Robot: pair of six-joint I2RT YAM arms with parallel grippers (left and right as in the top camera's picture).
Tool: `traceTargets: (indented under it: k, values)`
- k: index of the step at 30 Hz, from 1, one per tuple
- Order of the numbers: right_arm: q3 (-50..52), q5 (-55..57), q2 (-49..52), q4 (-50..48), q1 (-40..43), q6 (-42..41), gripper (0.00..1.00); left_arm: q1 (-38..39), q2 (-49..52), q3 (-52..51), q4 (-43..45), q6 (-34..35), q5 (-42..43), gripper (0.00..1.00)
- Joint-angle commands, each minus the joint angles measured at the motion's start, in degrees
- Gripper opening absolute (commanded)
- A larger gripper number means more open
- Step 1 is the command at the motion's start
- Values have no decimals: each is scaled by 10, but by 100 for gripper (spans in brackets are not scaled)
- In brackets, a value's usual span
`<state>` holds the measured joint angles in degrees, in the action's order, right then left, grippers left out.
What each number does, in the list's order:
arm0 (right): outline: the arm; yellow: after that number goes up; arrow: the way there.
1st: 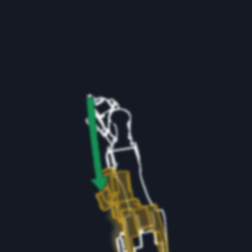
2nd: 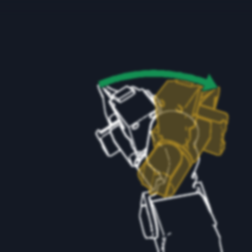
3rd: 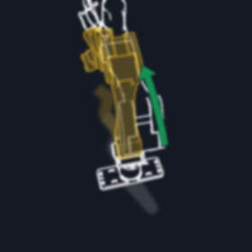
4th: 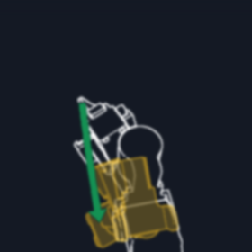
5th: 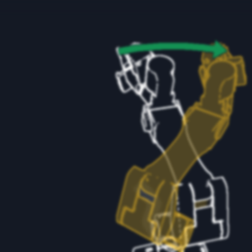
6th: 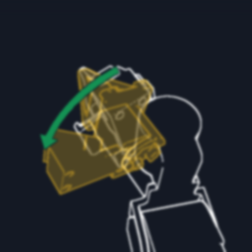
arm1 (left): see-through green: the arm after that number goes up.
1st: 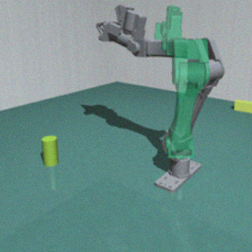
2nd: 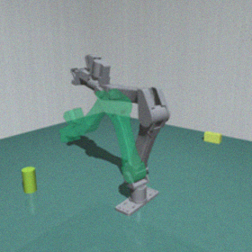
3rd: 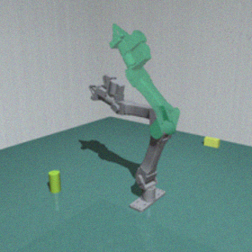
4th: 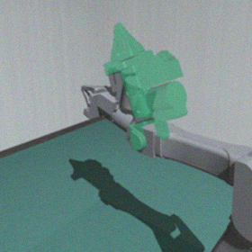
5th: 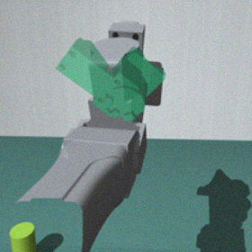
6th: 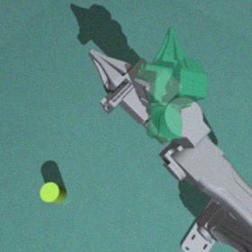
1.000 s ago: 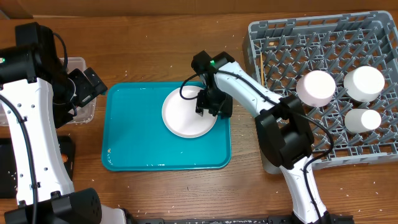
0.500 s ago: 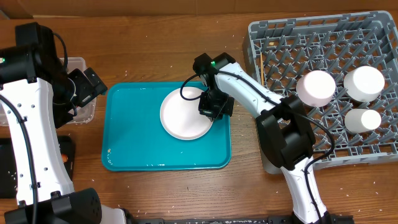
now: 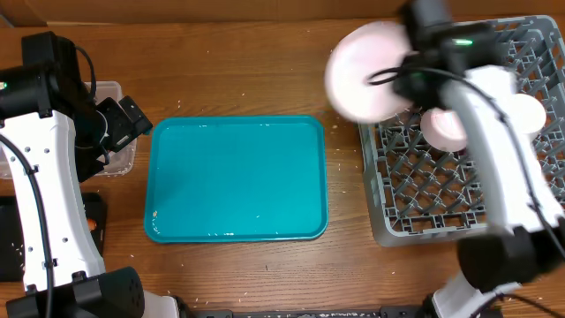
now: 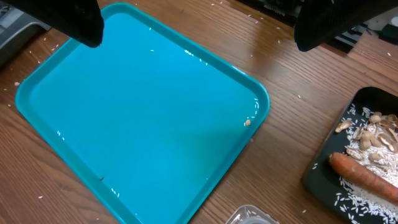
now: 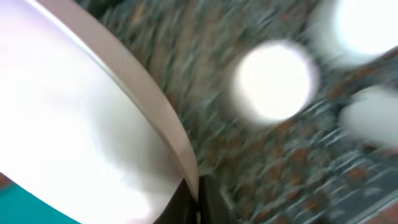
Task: Sort waste into correct bins and load items into the dishwasher
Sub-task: 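Carry the white plate right and stand it upright in the rack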
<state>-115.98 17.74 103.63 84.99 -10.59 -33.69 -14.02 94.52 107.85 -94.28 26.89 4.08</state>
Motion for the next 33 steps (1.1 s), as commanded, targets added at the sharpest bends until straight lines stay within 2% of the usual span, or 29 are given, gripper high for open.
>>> traceTargets:
  k: [1,8,13,24,33]
  values:
    - [2,111,0,-48,45,64,4,-2,1,-2,0,6,0,100]
    - [32,191,19,-136,61,119,4,-2,1,-2,0,5,0,100]
    - [50,197,33,-176,59,125,4,-2,1,-2,0,6,0,100]
    - [75,203,93,-186,48,125,4,-2,1,-2,0,5,0,100]
    - [80,227,98,-184,22,125,4,-2,1,-2,0,5,0,100]
